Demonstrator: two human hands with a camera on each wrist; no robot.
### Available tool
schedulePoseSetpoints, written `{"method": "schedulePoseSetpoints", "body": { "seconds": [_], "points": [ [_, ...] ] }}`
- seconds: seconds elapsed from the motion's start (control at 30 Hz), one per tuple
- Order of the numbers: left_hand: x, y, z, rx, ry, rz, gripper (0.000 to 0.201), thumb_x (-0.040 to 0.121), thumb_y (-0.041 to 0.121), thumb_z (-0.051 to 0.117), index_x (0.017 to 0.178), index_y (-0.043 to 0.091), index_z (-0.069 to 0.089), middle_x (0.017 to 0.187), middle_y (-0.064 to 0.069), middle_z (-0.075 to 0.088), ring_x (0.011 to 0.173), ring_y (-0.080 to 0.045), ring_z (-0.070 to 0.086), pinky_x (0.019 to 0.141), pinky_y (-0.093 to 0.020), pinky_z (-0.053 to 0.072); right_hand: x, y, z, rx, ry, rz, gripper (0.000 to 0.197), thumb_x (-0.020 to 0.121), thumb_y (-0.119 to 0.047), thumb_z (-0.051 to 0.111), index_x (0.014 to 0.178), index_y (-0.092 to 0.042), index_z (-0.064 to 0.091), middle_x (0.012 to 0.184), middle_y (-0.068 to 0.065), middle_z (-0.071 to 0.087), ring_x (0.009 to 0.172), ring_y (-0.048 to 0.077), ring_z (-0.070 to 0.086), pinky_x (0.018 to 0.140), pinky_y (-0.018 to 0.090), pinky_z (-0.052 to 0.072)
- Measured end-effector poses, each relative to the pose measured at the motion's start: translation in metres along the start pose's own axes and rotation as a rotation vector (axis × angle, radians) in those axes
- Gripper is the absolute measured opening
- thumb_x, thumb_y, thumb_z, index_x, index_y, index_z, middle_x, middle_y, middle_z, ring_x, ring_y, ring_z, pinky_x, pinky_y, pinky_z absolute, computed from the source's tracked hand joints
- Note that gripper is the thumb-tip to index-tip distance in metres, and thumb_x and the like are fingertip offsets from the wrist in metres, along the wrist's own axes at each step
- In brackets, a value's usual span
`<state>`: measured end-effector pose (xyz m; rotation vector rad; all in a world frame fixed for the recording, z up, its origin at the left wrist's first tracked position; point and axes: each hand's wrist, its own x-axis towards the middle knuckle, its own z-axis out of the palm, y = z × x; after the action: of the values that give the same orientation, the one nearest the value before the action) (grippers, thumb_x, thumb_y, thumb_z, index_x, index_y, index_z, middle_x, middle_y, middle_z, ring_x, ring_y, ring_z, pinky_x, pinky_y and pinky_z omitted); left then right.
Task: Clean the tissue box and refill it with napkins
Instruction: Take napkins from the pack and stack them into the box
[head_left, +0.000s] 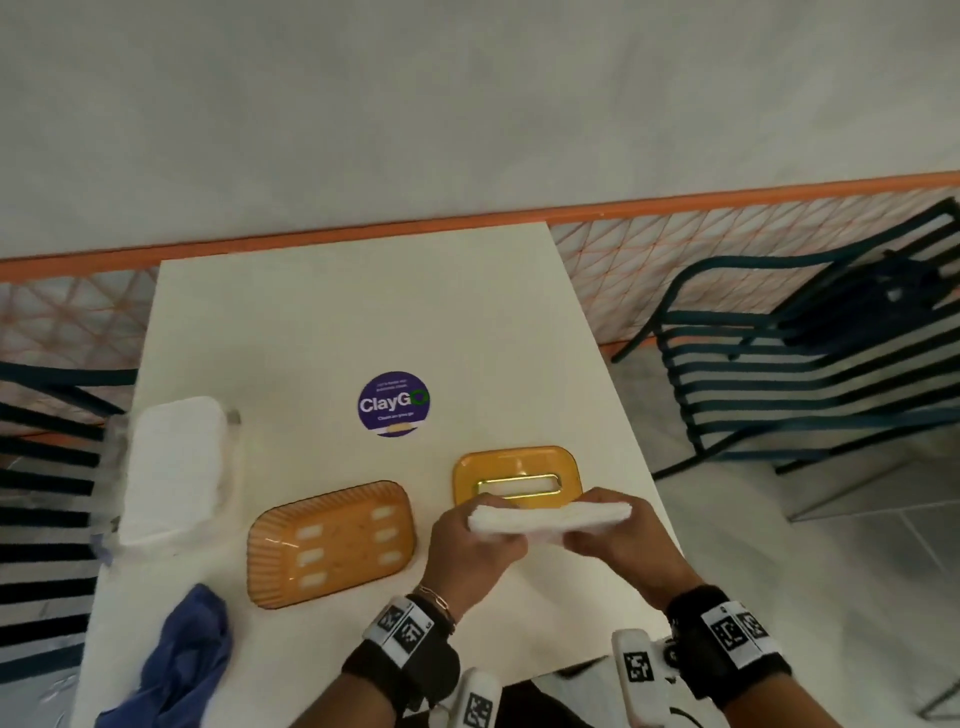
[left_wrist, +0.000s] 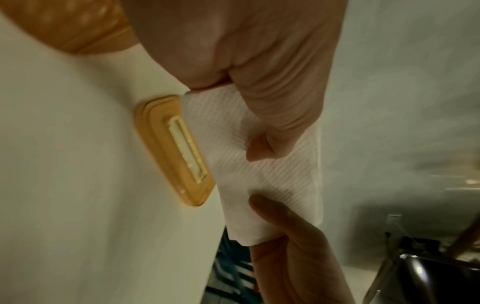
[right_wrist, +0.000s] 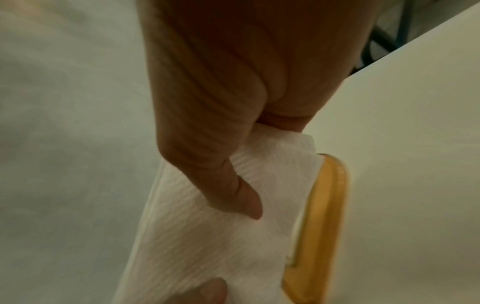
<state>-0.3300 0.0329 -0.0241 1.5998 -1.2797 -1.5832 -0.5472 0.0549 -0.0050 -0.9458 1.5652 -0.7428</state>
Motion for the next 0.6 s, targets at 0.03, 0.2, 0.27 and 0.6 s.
{"method": "schedulePoseSetpoints", "body": {
  "seconds": [0.03, 0.2, 0.27, 0.6],
  "points": [
    [-0.001, -0.011, 0.008, -0.005, -0.007, -0.014, 0.025, 0.068, 0.011, 0.087, 0.083, 0.028, 0.077, 0.079, 0.013, 0.077, 0.073, -0.001, 0.07, 0.061, -0.014, 0.051, -0.002, 0.014, -0.002, -0.016, -0.004, 0.008, 0.027, 0.07, 0.005, 0.085, 0.088, -0.014, 0.078, 0.09, 0.006, 0.079, 0.086, 0.022, 0.072, 0.078, 0.037, 0.059],
    [-0.007, -0.057, 0.025, 0.057, 0.013, -0.035, 0.025, 0.065, 0.008, 0.087, 0.076, 0.028, 0.077, 0.081, 0.011, 0.077, 0.078, -0.006, 0.07, 0.069, -0.023, 0.055, -0.003, 0.071, 0.01, 0.002, 0.007, -0.02, 0.024, 0.068, 0.01, 0.085, 0.084, -0.008, 0.08, 0.092, 0.004, 0.081, 0.091, 0.02, 0.076, 0.081, 0.032, 0.059],
    [-0.008, -0.068, 0.022, 0.069, 0.025, -0.013, 0.028, 0.064, 0.007, 0.087, 0.078, 0.028, 0.077, 0.085, 0.012, 0.077, 0.081, -0.007, 0.07, 0.071, -0.024, 0.056, -0.003, 0.083, 0.015, 0.034, 0.015, -0.034, 0.025, 0.068, 0.01, 0.085, 0.086, -0.008, 0.079, 0.097, 0.0, 0.081, 0.1, 0.013, 0.074, 0.086, 0.026, 0.056],
    [-0.018, -0.089, 0.029, 0.091, 0.11, 0.004, 0.041, 0.053, 0.008, 0.087, 0.086, 0.027, 0.072, 0.098, 0.02, 0.073, 0.096, 0.001, 0.068, 0.08, -0.011, 0.05, -0.008, 0.106, 0.03, -0.063, 0.036, -0.095, 0.05, 0.062, -0.008, 0.093, 0.103, -0.032, 0.079, 0.119, -0.012, 0.074, 0.118, -0.003, 0.063, 0.103, 0.023, 0.047]
  ]
}}
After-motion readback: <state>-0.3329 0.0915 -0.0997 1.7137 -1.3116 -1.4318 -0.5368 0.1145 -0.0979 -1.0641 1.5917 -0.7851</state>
